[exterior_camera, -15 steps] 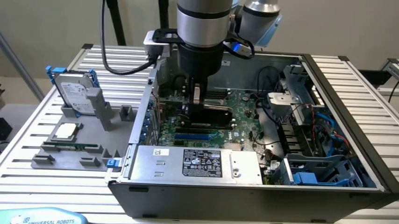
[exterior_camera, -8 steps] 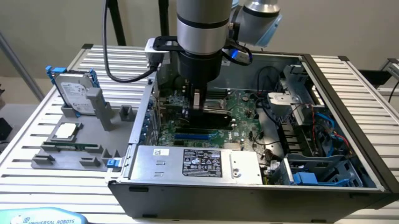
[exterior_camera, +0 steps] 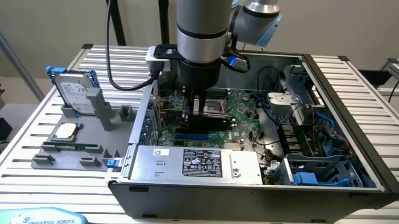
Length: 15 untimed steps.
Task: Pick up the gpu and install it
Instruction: 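Insert the gpu into the slot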
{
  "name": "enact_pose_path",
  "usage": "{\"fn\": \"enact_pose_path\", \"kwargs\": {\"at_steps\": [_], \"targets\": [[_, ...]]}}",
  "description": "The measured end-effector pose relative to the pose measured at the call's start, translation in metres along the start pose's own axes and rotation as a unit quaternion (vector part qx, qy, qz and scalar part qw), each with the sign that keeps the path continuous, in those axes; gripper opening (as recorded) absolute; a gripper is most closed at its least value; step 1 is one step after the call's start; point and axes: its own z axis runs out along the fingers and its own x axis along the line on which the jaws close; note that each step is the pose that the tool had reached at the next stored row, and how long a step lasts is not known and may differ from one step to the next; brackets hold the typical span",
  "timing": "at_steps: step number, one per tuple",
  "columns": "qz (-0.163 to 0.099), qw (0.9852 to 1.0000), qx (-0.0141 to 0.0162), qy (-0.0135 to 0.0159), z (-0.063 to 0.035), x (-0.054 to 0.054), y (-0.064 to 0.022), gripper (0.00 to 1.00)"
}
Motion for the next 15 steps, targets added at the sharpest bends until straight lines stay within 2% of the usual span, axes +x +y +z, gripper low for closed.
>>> {"fn": "enact_pose_path", "kwargs": {"at_steps": [10, 15], "targets": [[-0.001, 1.0000, -0.0001, 0.0000, 0.0183, 0.001, 0.0034, 0.27], [-0.001, 1.0000, -0.0002, -0.0008, 0.0225, 0.000, 0.0041, 0.27]]}}
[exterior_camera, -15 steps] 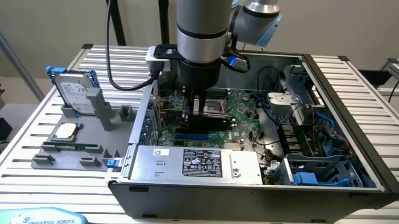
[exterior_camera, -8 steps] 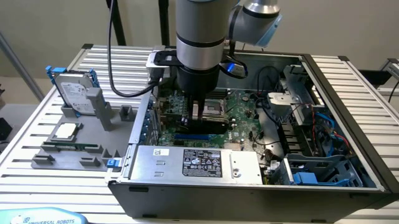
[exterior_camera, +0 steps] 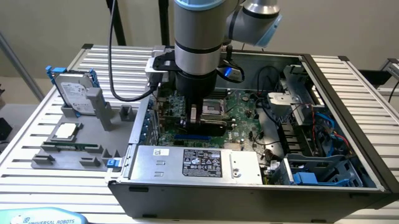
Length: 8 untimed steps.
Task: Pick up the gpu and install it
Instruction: 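Insert the gpu into the slot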
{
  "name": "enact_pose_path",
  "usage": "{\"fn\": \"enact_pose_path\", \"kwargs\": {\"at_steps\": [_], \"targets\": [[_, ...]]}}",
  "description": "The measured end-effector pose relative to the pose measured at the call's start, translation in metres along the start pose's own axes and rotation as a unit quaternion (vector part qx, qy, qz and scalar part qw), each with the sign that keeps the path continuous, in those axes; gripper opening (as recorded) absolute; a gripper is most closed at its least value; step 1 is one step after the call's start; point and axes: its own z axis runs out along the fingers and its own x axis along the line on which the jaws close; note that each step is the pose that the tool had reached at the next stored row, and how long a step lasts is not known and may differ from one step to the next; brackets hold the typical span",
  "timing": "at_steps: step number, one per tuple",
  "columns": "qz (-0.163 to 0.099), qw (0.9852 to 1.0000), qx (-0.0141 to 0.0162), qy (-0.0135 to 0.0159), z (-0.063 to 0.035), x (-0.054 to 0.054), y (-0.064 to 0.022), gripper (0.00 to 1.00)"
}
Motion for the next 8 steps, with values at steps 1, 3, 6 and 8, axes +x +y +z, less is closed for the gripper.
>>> {"fn": "enact_pose_path", "kwargs": {"at_steps": [1, 3, 6, 8], "targets": [[0.000, 1.0000, -0.0001, -0.0001, 0.0002, -0.0004, 0.0003, 0.27], [0.000, 1.0000, -0.0004, -0.0001, 0.0003, -0.0010, 0.0005, 0.27], [0.000, 1.0000, -0.0005, 0.0000, 0.0003, -0.0010, 0.0005, 0.27], [0.000, 1.0000, -0.0005, 0.0000, 0.0004, -0.0011, 0.0006, 0.27]]}}
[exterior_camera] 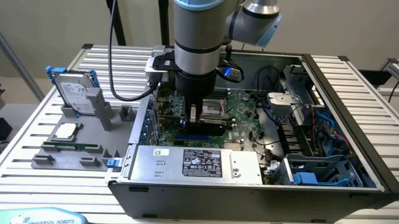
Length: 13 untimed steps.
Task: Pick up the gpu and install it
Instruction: 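Insert the gpu into the slot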
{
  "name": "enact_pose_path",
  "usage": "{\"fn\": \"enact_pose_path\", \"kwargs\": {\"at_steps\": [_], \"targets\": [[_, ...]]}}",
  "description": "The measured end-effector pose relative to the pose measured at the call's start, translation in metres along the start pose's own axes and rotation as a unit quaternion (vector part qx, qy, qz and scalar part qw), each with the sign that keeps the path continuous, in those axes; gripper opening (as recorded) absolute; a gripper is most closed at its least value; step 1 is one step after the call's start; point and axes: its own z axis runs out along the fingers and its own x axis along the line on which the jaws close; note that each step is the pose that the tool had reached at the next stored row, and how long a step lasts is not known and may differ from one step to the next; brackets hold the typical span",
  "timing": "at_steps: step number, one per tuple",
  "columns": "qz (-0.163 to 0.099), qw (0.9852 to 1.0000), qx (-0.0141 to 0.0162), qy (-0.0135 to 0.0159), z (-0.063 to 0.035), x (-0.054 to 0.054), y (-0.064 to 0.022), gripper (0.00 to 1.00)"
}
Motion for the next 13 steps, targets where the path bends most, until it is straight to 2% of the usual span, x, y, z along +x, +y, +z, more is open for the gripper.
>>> {"fn": "enact_pose_path", "kwargs": {"at_steps": [13], "targets": [[0.000, 1.0000, -0.0002, 0.0000, 0.0006, -0.0008, 0.0018, 0.27]]}}
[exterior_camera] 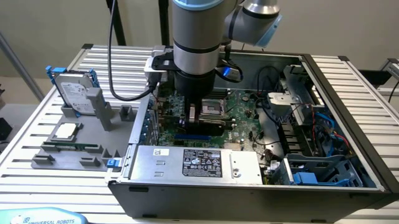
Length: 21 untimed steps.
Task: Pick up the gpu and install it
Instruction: 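Insert the gpu into the slot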
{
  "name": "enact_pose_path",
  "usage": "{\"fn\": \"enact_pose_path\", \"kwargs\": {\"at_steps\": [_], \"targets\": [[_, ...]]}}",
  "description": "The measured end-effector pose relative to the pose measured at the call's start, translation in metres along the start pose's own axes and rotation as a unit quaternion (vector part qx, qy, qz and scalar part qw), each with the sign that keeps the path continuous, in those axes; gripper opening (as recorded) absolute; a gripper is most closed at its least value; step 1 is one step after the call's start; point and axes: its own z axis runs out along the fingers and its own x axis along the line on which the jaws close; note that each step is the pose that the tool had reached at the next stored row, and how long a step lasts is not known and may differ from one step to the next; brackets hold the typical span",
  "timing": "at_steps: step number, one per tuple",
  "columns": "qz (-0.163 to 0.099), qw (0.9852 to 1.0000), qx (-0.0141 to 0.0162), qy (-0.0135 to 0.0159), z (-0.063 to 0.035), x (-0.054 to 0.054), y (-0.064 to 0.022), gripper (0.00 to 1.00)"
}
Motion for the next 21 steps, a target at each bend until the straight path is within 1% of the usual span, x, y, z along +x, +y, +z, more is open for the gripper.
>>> {"fn": "enact_pose_path", "kwargs": {"at_steps": [10, 16, 21], "targets": [[0.000, 1.0000, 0.0000, 0.0001, 0.0040, -0.0001, 0.0030, 0.27], [0.000, 1.0000, 0.0000, 0.0002, 0.0056, -0.0025, 0.0040, 0.27], [0.000, 1.0000, 0.0000, 0.0013, 0.0075, -0.0033, 0.0044, 0.27]]}}
